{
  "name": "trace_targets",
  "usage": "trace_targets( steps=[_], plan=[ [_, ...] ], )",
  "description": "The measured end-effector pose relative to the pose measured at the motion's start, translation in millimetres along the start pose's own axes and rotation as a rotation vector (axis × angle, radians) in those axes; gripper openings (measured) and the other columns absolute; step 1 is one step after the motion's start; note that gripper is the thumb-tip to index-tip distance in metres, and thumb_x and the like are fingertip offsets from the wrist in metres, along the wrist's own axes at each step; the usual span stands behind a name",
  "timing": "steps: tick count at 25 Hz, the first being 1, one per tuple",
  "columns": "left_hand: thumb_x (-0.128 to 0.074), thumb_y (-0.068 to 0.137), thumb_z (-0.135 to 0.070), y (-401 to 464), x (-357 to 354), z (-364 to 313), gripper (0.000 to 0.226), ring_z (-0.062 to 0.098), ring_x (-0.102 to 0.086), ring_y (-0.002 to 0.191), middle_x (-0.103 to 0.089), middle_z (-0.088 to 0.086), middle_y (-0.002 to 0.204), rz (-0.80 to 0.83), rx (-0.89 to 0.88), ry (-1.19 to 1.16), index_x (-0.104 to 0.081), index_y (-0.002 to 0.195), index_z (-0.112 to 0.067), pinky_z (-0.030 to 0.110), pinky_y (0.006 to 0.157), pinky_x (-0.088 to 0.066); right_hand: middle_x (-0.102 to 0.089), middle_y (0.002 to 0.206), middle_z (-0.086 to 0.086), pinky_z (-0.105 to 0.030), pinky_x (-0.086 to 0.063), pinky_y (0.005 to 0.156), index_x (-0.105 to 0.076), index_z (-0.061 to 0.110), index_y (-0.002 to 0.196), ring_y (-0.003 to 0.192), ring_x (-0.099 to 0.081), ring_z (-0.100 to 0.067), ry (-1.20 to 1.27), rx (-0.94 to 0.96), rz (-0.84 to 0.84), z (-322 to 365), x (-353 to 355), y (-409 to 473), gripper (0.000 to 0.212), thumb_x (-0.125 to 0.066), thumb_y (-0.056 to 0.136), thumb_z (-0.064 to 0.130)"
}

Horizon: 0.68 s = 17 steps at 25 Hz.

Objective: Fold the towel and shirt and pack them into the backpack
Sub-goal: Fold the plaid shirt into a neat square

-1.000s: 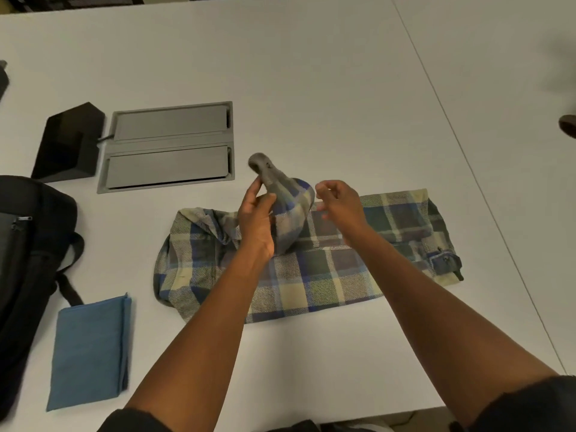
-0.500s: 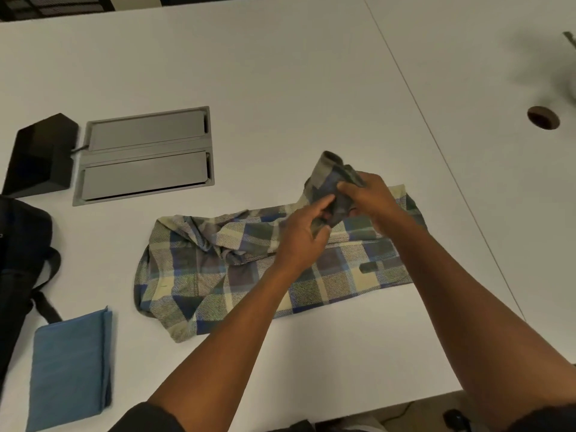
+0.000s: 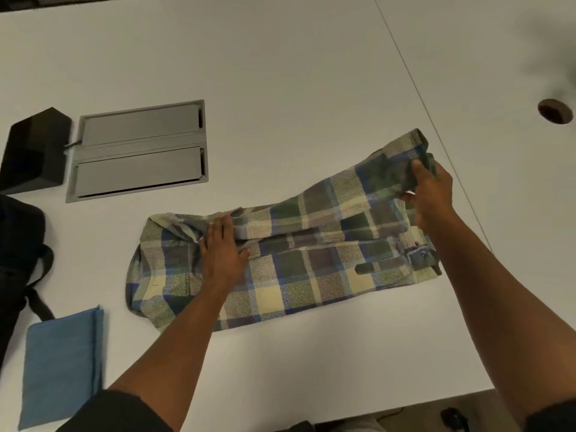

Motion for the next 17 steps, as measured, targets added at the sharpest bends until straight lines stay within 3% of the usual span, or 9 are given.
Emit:
trace_targets(
  steps=[4, 8, 11, 14, 17],
  plan=[
    [-0.052, 0.095, -0.054, 14.3, 4.5, 0.0, 0.078, 0.032, -0.022, 0.147, -0.029, 0.012, 0.159, 0.04, -0.05, -0.155, -0.02, 0.156, -0.017, 0.052, 0.118, -0.024, -0.061, 0.123, -0.011, -0.033, -0.061, 0.069, -0.052, 0.014, 0.134, 0.107, -0.065, -0.027, 0.023, -0.086, -0.061, -22.6, 10.5, 17.3, 0.033, -0.051, 0.101, 0.016],
    [-0.057, 0.096, -0.012, 29.3, 20.9, 1.0, 0.057, 0.035, -0.032, 0.142, -0.043, 0.018, 0.149, -0.01, -0.114, -0.171, -0.039, 0.15, -0.013, 0.048, 0.116, -0.03, -0.046, 0.139, -0.012, -0.041, -0.06, 0.083, -0.04, 0.023, 0.143, 0.107, -0.064, -0.027, 0.015, -0.156, -0.053, -44.4, 19.6, 30.0, 0.056, -0.054, 0.094, -0.002],
    [-0.055, 0.083, 0.014, 31.6, 27.8, -2.9, 0.066, 0.034, -0.022, 0.147, -0.034, 0.022, 0.154, 0.014, -0.128, -0.229, -0.045, 0.145, -0.007, 0.046, 0.118, -0.026, -0.048, 0.134, -0.014, -0.042, -0.057, 0.092, -0.053, 0.014, 0.131, 0.118, -0.058, -0.035, 0.092, -0.135, 0.036, -54.1, 24.2, 35.6, 0.045, -0.052, 0.092, -0.008],
    [-0.053, 0.078, 0.02, 32.5, 25.3, -0.6, 0.067, 0.031, -0.02, 0.149, -0.039, 0.02, 0.152, 0.018, -0.157, -0.229, -0.05, 0.141, -0.004, 0.046, 0.115, -0.03, -0.053, 0.129, -0.015, -0.039, -0.053, 0.099, -0.057, 0.008, 0.123, 0.124, -0.055, -0.035, 0.157, -0.145, 0.191, -61.1, 28.0, 37.7, 0.04, -0.055, 0.088, -0.011],
    [-0.05, 0.081, 0.018, 39.0, 18.6, 10.3, 0.058, 0.029, -0.026, 0.147, -0.049, 0.018, 0.145, -0.016, -0.148, -0.218, -0.057, 0.133, -0.005, 0.046, 0.117, -0.03, -0.058, 0.13, -0.013, -0.028, -0.057, 0.089, -0.058, 0.007, 0.128, 0.118, -0.058, -0.028, -0.175, -0.05, 0.236, -66.3, 29.8, 37.8, 0.041, -0.064, 0.089, -0.003]
  ],
)
Point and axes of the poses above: each hand's wrist, its own y-axis towards the middle knuckle, its own x-axis out of the back of the hand, z = x × y, the point moved 4 cm from there along y, towards the middle knuckle
